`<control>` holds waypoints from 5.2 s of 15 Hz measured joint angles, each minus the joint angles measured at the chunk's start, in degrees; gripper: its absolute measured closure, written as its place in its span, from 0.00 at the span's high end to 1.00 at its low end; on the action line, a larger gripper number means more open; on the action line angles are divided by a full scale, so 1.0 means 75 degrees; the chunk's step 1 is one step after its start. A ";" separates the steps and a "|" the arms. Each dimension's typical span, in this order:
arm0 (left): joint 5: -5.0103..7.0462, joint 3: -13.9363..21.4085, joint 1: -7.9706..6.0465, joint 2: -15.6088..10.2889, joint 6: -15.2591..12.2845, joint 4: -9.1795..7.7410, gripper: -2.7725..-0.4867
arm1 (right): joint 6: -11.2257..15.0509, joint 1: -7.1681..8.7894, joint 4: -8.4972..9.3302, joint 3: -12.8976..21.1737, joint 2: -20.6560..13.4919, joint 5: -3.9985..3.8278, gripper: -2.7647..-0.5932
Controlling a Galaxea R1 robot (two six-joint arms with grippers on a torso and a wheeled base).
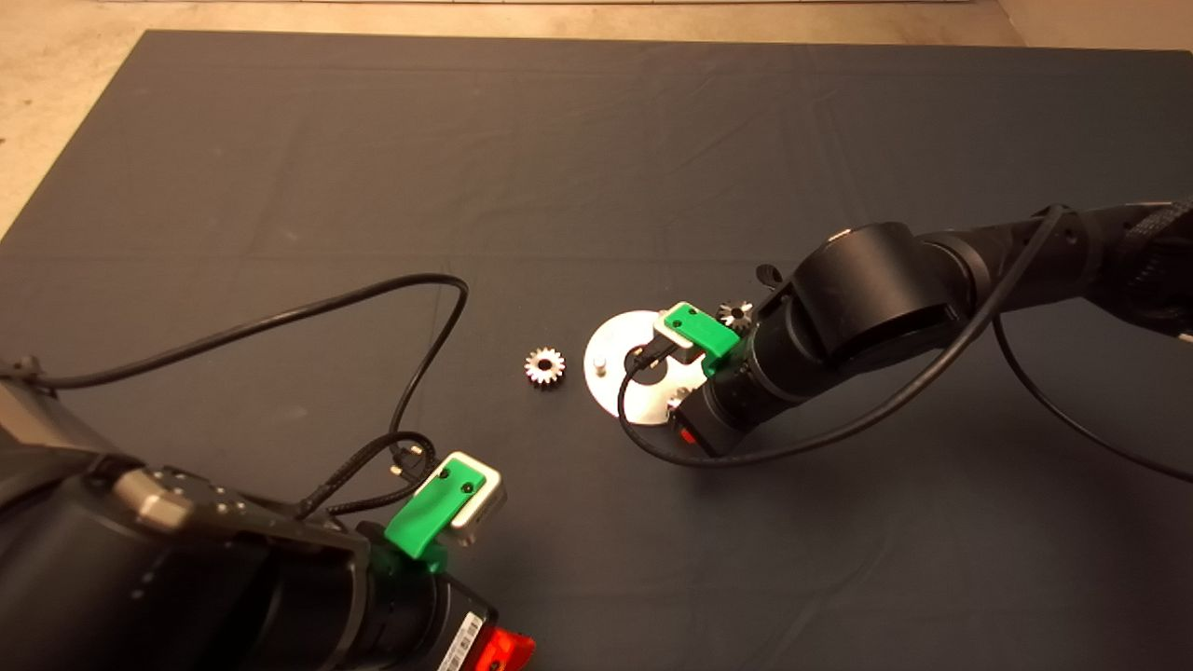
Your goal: Install three planetary gears onto the carrier pins
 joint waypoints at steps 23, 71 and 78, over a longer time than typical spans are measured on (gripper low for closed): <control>0.0002 0.0000 0.0000 -0.0192 0.0018 0.0000 1.00 | -0.0731 0.0272 -0.0023 -0.0782 0.0228 -0.0015 0.08; -0.0114 0.0000 0.0000 -0.0699 0.0109 0.0000 1.00 | -0.0735 -0.0048 -0.0519 -0.0588 0.0122 -0.0180 0.14; -0.0143 0.0000 -0.0025 -0.0740 0.0109 0.0000 1.00 | -0.0738 -0.0036 -0.0519 -0.0562 0.0122 -0.0239 0.33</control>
